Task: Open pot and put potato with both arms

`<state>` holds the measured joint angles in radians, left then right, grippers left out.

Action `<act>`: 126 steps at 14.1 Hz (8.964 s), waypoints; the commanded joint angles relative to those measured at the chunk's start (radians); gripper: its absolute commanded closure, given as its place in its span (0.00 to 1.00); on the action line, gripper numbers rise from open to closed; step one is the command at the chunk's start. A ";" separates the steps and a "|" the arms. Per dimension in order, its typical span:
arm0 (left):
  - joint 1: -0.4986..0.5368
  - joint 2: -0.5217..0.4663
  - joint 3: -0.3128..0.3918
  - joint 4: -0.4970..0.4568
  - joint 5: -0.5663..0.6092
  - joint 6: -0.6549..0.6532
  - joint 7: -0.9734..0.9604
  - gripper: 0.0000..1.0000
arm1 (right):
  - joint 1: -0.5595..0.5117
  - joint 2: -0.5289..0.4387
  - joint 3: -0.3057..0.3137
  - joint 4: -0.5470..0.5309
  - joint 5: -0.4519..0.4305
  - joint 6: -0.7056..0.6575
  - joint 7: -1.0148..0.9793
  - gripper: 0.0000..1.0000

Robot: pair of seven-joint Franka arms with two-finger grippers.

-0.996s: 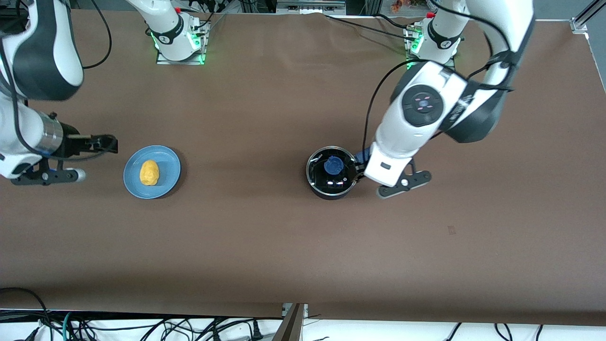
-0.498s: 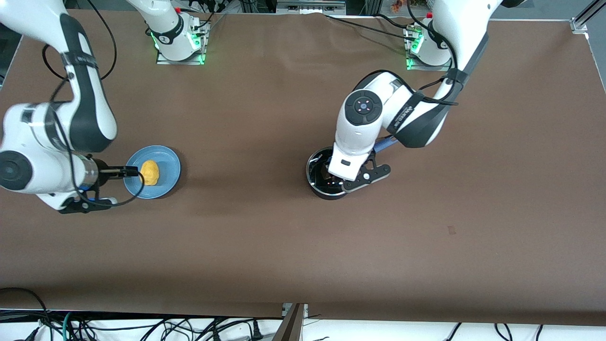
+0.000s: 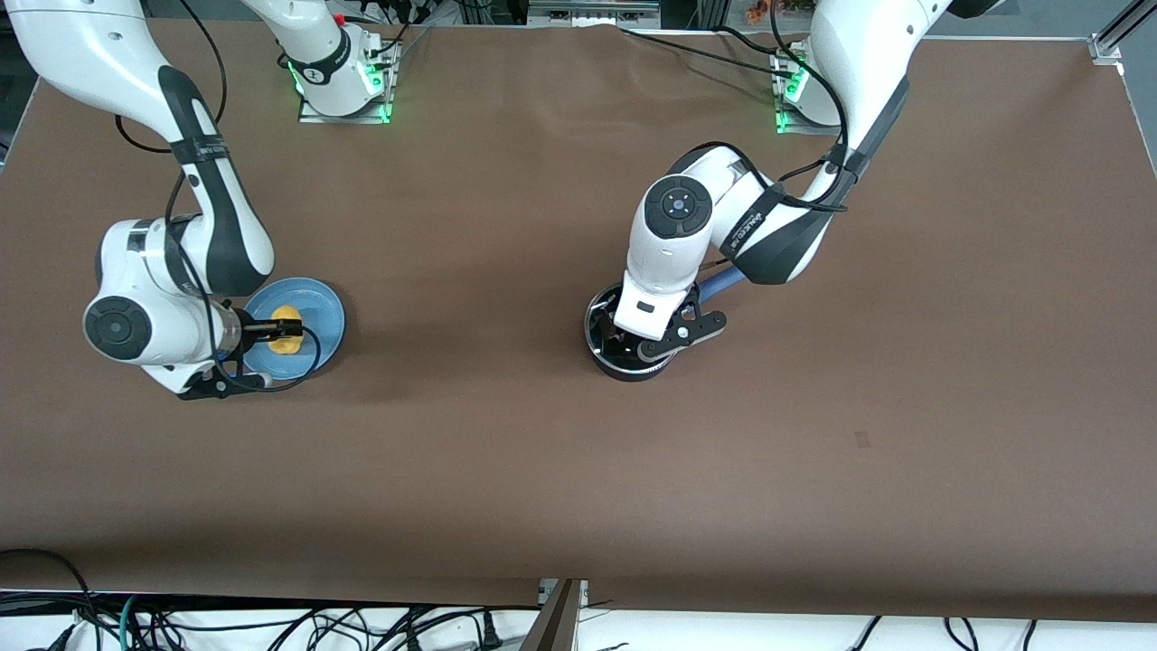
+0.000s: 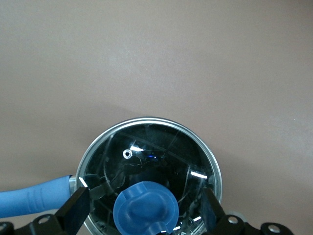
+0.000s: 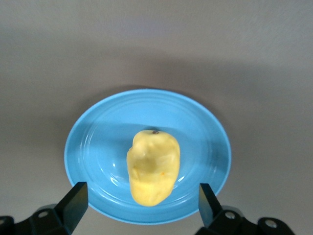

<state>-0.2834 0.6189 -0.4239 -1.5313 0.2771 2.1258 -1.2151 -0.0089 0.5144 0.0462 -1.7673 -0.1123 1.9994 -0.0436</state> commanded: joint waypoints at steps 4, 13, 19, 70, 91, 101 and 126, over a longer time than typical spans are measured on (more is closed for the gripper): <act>-0.025 -0.013 0.005 -0.078 0.062 0.085 -0.095 0.00 | -0.013 -0.017 -0.012 -0.147 -0.013 0.154 0.010 0.00; -0.054 -0.011 0.002 -0.122 0.145 0.086 -0.172 0.00 | -0.020 0.012 -0.012 -0.167 -0.012 0.222 0.010 0.05; -0.057 -0.015 0.001 -0.135 0.145 0.089 -0.172 0.02 | -0.022 0.018 -0.012 -0.167 -0.012 0.226 0.010 0.56; 0.526 -0.311 0.001 -0.448 -0.110 0.185 0.761 0.56 | 0.561 0.220 0.272 0.341 0.183 0.415 1.445 0.63; 0.667 -0.206 0.013 -0.668 0.034 0.557 0.881 0.53 | 0.672 0.320 0.138 0.384 0.183 0.532 1.452 0.63; 0.718 -0.179 0.017 -0.670 0.166 0.563 0.871 0.46 | 0.626 0.300 0.132 0.518 0.143 0.246 1.351 0.00; 0.719 -0.246 -0.104 0.112 -0.087 -0.436 0.939 0.00 | 0.024 -0.313 0.124 0.447 0.005 -0.498 0.137 0.00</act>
<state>0.4330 0.3589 -0.5259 -1.5247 0.2365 1.7833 -0.3203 0.0574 0.2859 0.1572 -1.2085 -0.1029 1.4887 0.1048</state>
